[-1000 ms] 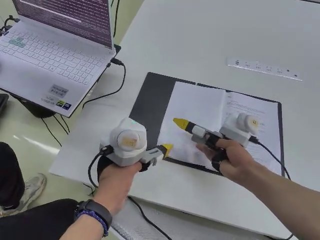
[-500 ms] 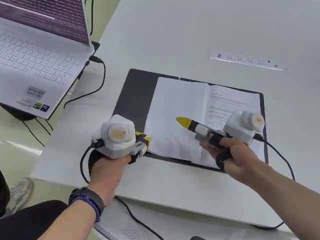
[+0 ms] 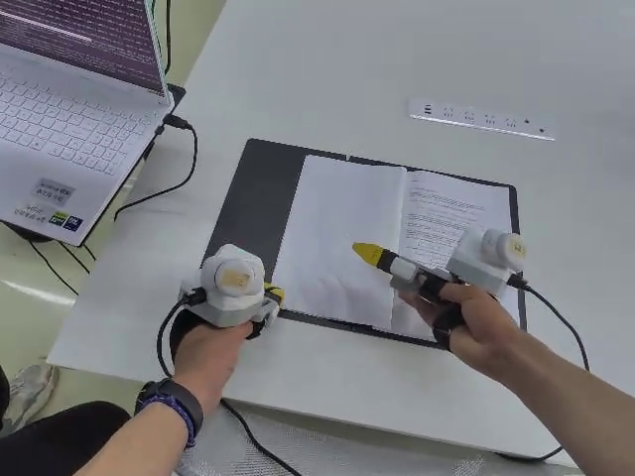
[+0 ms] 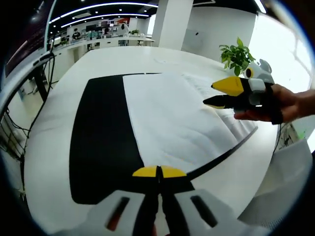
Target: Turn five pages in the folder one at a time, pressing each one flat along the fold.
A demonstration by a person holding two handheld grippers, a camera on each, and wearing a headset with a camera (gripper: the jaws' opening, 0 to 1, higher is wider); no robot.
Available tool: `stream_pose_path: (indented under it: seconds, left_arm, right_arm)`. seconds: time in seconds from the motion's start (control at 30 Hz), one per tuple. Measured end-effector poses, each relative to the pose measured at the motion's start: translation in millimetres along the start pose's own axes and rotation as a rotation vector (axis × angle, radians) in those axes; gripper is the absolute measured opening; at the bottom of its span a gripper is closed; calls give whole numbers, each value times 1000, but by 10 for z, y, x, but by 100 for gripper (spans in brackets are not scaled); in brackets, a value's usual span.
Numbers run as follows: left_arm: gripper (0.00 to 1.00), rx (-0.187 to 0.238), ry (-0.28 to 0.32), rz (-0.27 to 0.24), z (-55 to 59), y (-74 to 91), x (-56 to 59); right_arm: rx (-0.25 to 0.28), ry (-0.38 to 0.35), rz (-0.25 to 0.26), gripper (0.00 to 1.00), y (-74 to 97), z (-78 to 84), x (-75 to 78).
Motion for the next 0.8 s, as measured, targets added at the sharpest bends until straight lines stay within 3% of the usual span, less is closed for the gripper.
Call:
stream_pose_path:
  seconds: [0.07, 0.37, 0.57, 0.8]
  left_arm:
    - [0, 15, 20, 3, 12, 12, -3]
    - [0, -2, -2, -13, 13, 1, 14]
    - [0, 2, 0, -16, 11, -5, 13]
    - [0, 0, 5, -19, 8, -6, 13]
  right_arm:
    - [-3, 5, 1, 38, 17, -9, 4]
    - [-10, 37, 19, 34, 56, -128, 145]
    - [-36, 86, 36, 30, 22, -197, 250]
    - [-24, 101, 51, 25, -24, -282, 354]
Point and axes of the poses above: the centre of the closed fingertips' face, and the gripper's own axes: y roughly backward along the fingers, x roughly to its right, z roughly out of its underside, the point moved 9 cm from there along y, roughly backward along the fingers, and after that the axes turned 1 degree about -y, right-handed, at the moved point
